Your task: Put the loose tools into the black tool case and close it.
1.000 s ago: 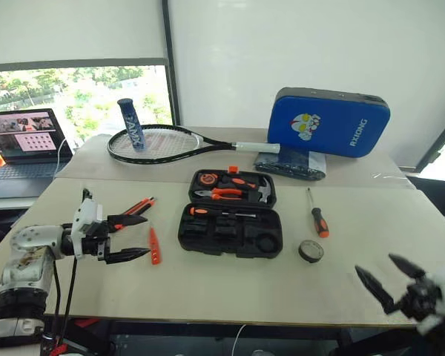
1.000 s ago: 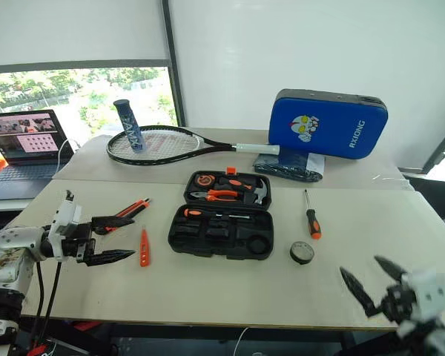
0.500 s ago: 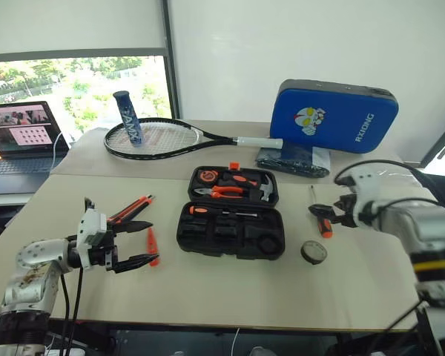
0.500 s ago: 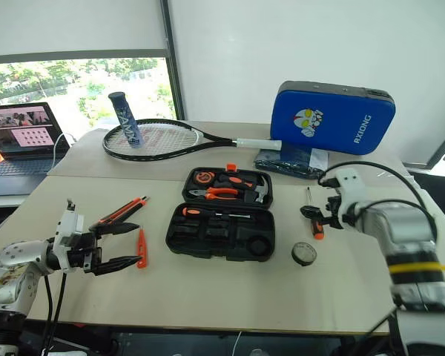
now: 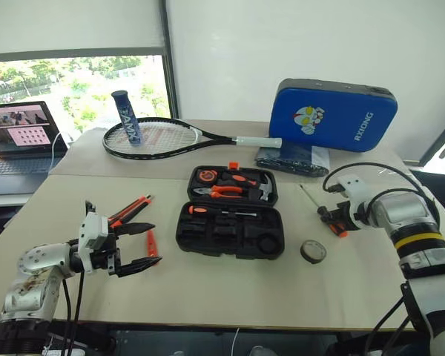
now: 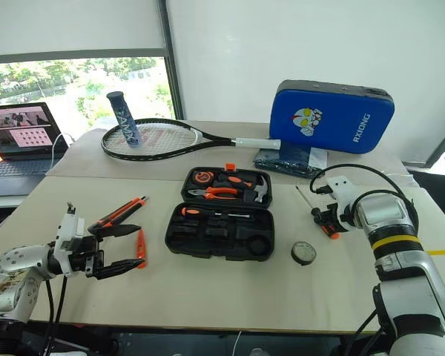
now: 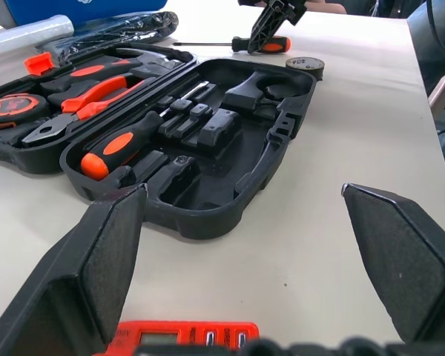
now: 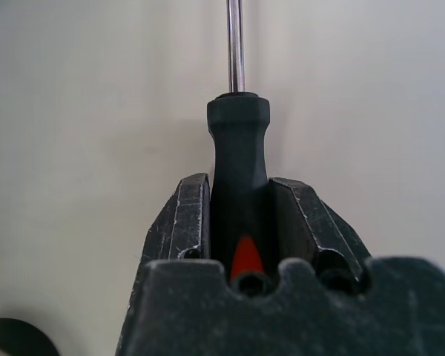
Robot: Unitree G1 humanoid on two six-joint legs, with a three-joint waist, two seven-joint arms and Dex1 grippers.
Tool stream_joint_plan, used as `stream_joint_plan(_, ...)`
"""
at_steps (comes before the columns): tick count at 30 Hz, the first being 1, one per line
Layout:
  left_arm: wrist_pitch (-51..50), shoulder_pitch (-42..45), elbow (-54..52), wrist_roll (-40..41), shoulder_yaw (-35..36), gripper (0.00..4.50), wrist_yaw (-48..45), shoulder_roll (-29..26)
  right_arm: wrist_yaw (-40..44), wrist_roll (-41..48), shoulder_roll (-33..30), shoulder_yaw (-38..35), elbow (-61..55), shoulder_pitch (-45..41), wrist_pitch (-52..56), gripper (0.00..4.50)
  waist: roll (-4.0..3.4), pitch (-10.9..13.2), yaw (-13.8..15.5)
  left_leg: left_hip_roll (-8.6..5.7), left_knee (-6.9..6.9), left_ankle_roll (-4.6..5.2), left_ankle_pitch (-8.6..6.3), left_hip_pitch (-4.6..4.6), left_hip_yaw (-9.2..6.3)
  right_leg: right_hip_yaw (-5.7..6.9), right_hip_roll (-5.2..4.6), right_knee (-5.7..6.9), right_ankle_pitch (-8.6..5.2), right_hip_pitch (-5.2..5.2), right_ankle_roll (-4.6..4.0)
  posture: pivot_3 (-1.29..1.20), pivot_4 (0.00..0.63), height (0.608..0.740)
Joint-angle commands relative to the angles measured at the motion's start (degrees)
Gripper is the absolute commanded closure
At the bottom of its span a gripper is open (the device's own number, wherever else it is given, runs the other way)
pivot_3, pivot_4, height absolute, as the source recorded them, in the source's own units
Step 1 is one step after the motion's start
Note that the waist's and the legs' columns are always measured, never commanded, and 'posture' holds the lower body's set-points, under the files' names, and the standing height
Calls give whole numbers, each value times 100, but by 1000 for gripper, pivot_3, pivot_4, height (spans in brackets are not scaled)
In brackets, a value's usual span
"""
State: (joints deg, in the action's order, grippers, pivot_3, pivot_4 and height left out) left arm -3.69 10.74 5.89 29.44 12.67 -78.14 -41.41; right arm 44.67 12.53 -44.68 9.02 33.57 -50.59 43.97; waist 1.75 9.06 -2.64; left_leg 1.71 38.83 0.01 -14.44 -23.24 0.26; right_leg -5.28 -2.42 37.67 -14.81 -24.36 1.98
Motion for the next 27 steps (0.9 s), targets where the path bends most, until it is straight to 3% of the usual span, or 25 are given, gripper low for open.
stream_joint_plan(1,-47,-64,-272,212,253,0,152,-44,1288,247,-227,-251,-1159,6,-1507,3592,-21,14,-16,1,0,0,0,0,1,0,0,0,0,-1,0,0,150,740)
stream_joint_plan(4,-67,-204,-323,221,269,0,201,-41,1974,90,-70,230,-1801,-95,-1858,3592,-34,21,-55,6,-3,0,-1,3,-1,-2,4,3,0,-2,0,0,150,740)
stream_joint_plan(12,-51,-284,-342,207,192,0,335,-9,2309,-1066,684,1707,-2033,-559,-1646,3592,-34,22,-72,7,14,-4,2,7,-5,1,-1,30,2,-1,-3,0,150,740)
stream_joint_plan(27,22,-480,-479,178,159,0,428,14,2305,-2224,1205,2199,-1006,-902,-2202,3592,-35,23,3,1,13,-5,2,8,-7,13,-2,31,3,-4,-6,0,150,740)
